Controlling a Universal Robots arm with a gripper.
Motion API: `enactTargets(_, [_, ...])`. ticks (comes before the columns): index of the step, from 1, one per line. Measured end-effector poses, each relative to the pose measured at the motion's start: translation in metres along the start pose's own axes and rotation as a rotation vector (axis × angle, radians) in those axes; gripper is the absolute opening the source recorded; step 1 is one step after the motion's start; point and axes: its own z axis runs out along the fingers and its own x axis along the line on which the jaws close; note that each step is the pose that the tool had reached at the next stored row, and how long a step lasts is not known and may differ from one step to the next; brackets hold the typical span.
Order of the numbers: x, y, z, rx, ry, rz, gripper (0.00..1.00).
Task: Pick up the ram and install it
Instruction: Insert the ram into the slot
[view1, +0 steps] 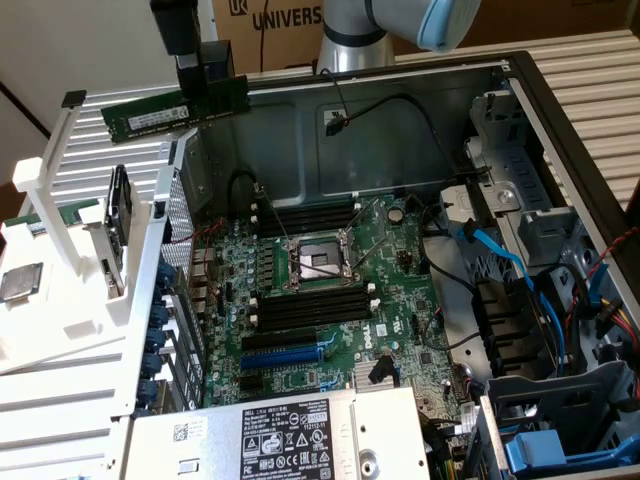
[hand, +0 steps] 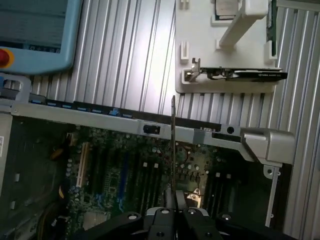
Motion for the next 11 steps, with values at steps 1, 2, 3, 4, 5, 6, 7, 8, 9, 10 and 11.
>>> enactTargets(1, [0.001,-0.0042,0.0000,-0.0001,0.0012,0.000,0.12])
enactTargets(2, [0.002,-0.0130,-0.0001,-0.0005,0.0039,0.000,0.12])
enactTargets(3, [0.002,-0.0174,-0.0002,-0.0008,0.0055,0.000,0.12])
enactTargets(4, [0.003,-0.0252,-0.0002,-0.0014,0.0096,0.000,0.12])
enactTargets(5, [0.004,-0.0276,-0.0002,-0.0017,0.0125,0.001,0.12])
enactTargets(6, [0.004,-0.0297,-0.0002,-0.0021,0.0152,0.001,0.12])
enactTargets(7, [0.004,-0.0317,-0.0002,-0.0025,0.0180,0.002,0.12])
enactTargets(8, [0.004,-0.0338,-0.0003,-0.0029,0.0204,0.003,0.12])
enactTargets(9, [0.004,-0.0358,-0.0003,-0.0032,0.0218,0.005,0.12])
enactTargets(10, [0.005,-0.0378,-0.0002,-0.0034,0.0224,0.007,0.12])
enactTargets(11, [0.005,-0.0393,-0.0001,-0.0035,0.0227,0.009,0.12])
